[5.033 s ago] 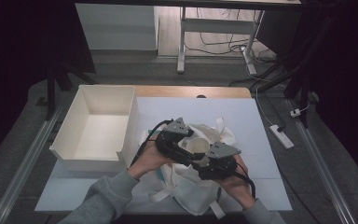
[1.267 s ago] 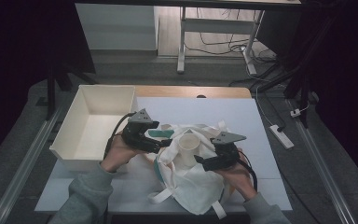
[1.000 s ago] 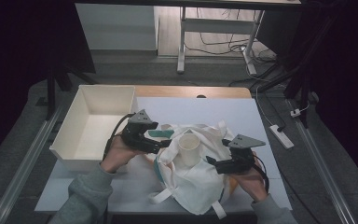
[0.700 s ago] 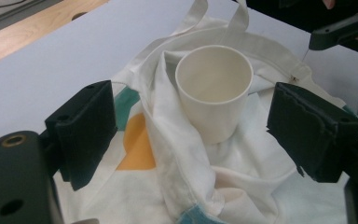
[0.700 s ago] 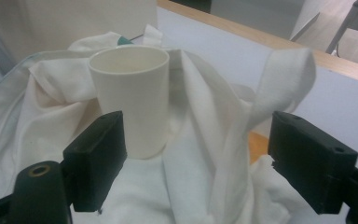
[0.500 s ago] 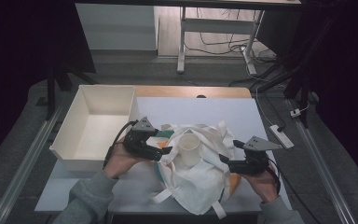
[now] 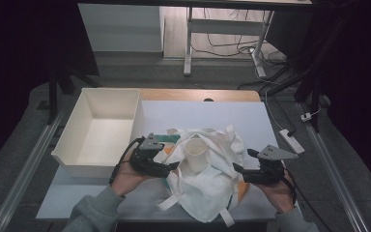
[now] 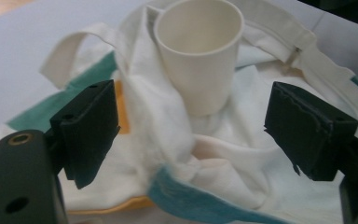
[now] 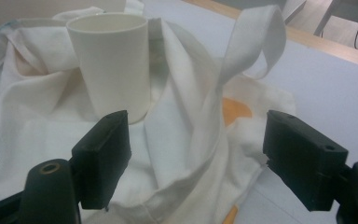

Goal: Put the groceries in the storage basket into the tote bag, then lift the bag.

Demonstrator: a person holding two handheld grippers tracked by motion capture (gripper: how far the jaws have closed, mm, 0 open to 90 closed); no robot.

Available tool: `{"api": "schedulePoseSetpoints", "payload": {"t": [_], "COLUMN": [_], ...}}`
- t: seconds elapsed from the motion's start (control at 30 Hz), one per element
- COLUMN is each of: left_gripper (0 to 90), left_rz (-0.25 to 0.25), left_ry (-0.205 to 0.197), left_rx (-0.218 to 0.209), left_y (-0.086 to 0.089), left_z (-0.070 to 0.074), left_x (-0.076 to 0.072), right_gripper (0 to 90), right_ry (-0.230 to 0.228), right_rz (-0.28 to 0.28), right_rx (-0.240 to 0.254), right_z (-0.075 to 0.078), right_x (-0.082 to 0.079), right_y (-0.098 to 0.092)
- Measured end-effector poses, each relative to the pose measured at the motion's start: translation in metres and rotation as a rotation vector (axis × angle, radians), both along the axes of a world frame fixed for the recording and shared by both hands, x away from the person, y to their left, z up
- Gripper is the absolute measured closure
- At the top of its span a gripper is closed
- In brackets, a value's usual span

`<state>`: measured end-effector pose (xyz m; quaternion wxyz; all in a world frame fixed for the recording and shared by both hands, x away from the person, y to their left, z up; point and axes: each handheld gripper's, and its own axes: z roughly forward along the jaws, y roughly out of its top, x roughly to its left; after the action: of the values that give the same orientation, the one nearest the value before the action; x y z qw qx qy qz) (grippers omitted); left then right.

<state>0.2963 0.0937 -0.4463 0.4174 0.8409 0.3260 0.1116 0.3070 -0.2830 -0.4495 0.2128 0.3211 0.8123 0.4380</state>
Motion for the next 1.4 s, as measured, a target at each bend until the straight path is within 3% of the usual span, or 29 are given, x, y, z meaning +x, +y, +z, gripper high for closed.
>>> {"api": "schedulePoseSetpoints", "payload": {"t": [0.13,0.33,0.53,0.73,0.93,1.07,1.27,1.4], "left_gripper": [16.7,16.7,17.1,23.4,35.7,49.0,66.1,70.1], "left_rz": [0.018,0.064,0.084,0.092,0.092,0.081,0.055,0.045], "left_ry": [0.007,0.021,0.039,0.058,0.097,0.116,0.121,0.113], "left_rx": [0.01,-0.023,-0.004,0.002,0.021,0.016,0.038,0.05], "left_y": [-0.003,-0.003,-0.003,-0.003,0.001,0.005,0.005,0.005], "left_z": [-0.005,-0.016,-0.023,-0.03,-0.038,-0.04,-0.041,-0.04], "left_x": [0.002,0.007,0.011,0.009,0.005,0.003,0.001,0.0], "right_gripper": [23.3,23.5,23.9,25.2,27.4,29.1,49.7,57.5], "right_ry": [0.003,0.003,0.007,0.029,0.094,0.146,0.269,0.293], "right_rz": [-0.001,0.003,0.001,-0.003,-0.029,-0.031,-0.037,-0.044], "right_rx": [-0.011,-0.027,-0.031,-0.044,-0.055,-0.115,-0.112,-0.168], "right_z": [-0.001,-0.004,-0.005,-0.008,-0.014,-0.023,-0.03,-0.032], "right_x": [-0.001,-0.003,-0.002,-0.005,-0.009,-0.012,-0.012,-0.011], "right_y": [0.0,0.001,0.0,0.001,0.007,0.018,0.022,0.025]}}
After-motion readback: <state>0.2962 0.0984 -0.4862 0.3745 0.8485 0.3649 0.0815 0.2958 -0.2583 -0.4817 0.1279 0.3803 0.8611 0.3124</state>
